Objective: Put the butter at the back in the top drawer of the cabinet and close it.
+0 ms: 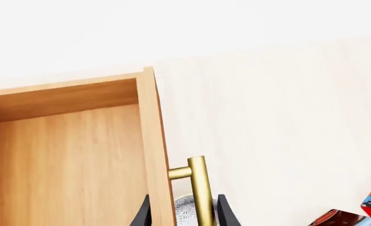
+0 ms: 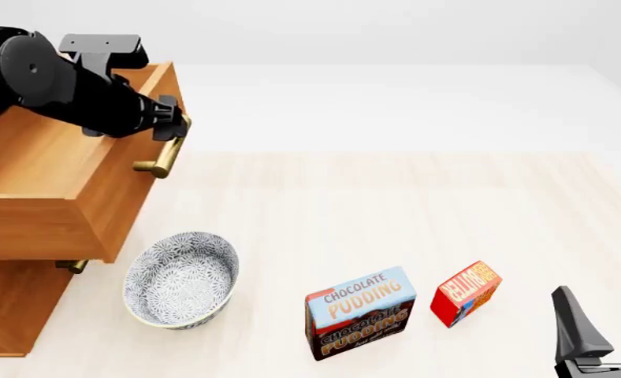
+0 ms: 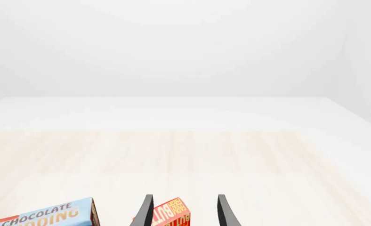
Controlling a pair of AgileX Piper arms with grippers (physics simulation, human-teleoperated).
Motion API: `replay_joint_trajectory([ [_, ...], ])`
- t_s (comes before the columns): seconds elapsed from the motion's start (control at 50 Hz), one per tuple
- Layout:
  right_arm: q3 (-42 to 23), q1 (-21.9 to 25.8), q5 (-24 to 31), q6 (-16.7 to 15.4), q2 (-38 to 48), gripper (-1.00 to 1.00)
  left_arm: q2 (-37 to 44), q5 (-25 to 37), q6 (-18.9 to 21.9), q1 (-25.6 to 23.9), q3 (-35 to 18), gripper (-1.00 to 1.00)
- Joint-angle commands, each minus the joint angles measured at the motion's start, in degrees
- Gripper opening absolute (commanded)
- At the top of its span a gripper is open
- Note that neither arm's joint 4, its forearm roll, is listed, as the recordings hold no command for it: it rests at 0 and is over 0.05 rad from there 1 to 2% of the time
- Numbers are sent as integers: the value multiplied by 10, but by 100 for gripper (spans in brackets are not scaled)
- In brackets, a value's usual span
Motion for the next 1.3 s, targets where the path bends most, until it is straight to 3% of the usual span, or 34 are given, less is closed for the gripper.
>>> replay_joint_trajectory([
  [0.02,0,0,0,0,0,100,8,1,-3,-15,-10,100],
  [0.66,0,0,0,0,0,100,-4,9,-27,-49,-13,100],
  [1.3,0,0,0,0,0,100,-23,42,-19,-63,-42,100],
])
